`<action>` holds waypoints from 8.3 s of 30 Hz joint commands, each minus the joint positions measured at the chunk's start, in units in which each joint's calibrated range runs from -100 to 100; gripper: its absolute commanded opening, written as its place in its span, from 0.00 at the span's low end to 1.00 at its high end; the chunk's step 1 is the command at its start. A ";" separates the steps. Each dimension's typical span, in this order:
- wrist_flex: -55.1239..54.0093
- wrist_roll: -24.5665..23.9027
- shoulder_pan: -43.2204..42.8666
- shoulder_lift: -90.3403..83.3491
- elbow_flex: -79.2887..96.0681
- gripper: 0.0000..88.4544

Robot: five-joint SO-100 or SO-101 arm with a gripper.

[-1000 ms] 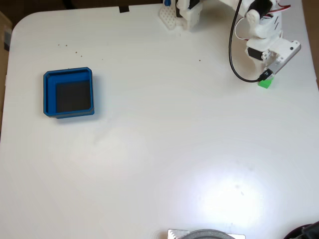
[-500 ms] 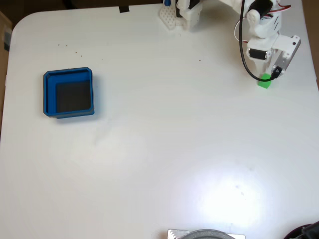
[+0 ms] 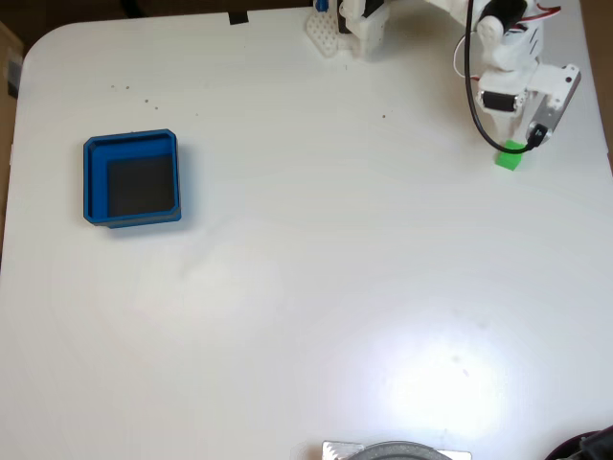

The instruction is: Pick up green cube and drop it in the blue box

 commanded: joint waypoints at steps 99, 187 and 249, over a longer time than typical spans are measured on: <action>-10.72 -0.29 -3.47 16.72 -3.71 0.30; -16.10 -0.20 -3.54 18.56 -3.18 0.05; 4.86 -13.09 16.46 -17.14 -3.27 0.05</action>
